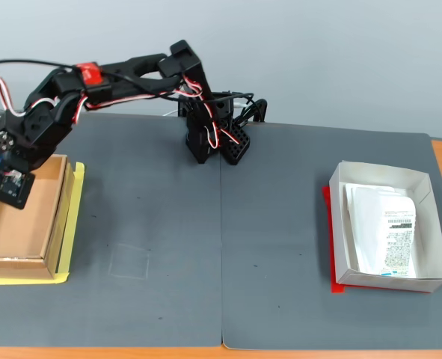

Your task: Pick the can and put it in the brown box

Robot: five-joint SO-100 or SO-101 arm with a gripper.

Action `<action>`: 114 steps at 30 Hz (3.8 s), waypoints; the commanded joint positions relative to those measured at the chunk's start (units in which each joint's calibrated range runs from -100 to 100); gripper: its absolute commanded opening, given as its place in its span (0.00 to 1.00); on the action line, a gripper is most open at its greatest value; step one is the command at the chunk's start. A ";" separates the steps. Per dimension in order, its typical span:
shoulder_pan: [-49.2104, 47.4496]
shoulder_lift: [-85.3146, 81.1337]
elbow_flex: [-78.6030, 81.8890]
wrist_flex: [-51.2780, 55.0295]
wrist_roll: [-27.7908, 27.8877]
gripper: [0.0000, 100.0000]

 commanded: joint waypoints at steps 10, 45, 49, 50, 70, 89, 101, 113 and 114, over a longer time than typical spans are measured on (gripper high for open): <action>2.80 6.52 -5.21 -4.39 0.14 0.09; -4.10 -9.41 4.11 17.30 -11.63 0.40; -6.62 -17.37 12.44 16.86 -11.63 0.40; -7.19 -19.49 14.79 16.69 -11.63 0.40; -29.85 -59.90 53.43 16.86 -18.88 0.13; -49.59 -99.71 91.71 16.34 -28.00 0.01; -49.59 -116.99 108.37 16.34 -34.04 0.01; -49.02 -117.16 117.23 17.21 -34.04 0.01; -49.02 -117.16 117.33 17.21 -34.04 0.01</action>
